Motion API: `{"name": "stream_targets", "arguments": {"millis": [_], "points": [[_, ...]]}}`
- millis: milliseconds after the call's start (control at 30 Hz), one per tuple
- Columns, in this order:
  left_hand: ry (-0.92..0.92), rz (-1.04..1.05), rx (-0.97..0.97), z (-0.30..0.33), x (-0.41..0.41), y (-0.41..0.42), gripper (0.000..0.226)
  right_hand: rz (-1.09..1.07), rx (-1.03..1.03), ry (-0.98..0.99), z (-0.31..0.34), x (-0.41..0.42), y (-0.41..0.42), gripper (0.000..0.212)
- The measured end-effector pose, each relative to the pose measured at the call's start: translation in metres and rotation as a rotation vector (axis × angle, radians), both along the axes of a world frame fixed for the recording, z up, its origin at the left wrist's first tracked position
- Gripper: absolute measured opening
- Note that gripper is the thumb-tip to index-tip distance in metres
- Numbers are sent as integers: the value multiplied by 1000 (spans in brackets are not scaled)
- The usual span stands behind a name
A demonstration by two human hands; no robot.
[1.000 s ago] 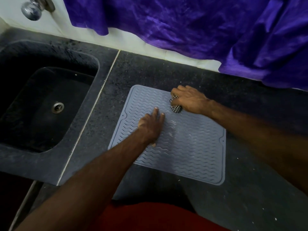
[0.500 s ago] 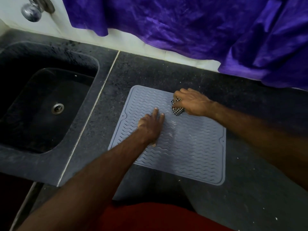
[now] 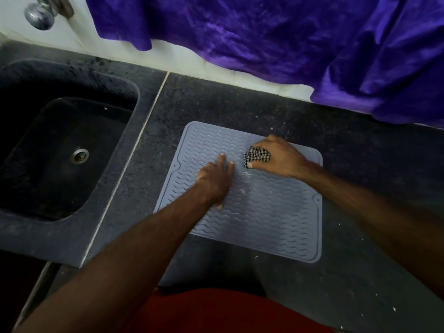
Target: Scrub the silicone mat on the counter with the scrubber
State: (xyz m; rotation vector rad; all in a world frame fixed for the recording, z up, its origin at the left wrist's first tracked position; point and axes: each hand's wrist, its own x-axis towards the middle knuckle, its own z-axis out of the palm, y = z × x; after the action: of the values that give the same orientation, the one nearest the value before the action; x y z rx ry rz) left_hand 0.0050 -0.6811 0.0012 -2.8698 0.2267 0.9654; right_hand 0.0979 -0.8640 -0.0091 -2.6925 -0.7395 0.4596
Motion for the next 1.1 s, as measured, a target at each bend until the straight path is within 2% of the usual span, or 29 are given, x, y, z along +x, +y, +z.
{"name": "stream_targets", "arguments": {"millis": [200, 267, 333, 500, 667, 867, 1100], "points": [[1, 1, 4, -1, 0, 0, 127, -221, 1, -28, -17, 9, 16, 42], [2, -4, 8, -1, 0, 0, 127, -237, 7, 12, -15, 14, 21, 27], [-1, -5, 7, -1, 0, 0, 126, -186, 67, 42, -11, 17, 23, 16], [-9, -8, -4, -1, 0, 1, 126, 154, 152, 14, -6, 14, 23, 14], [1, 2, -11, -3, 0, 1, 128, 74, 248, 82, -9, 27, 25, 23], [-7, -8, -19, -2, 0, 2, 127, 224, 173, 6, -6, 41, 40, 14], [14, 6, -37, -2, 2, 3, 129, 335, -11, 113, 7, 57, 63, 7]]}}
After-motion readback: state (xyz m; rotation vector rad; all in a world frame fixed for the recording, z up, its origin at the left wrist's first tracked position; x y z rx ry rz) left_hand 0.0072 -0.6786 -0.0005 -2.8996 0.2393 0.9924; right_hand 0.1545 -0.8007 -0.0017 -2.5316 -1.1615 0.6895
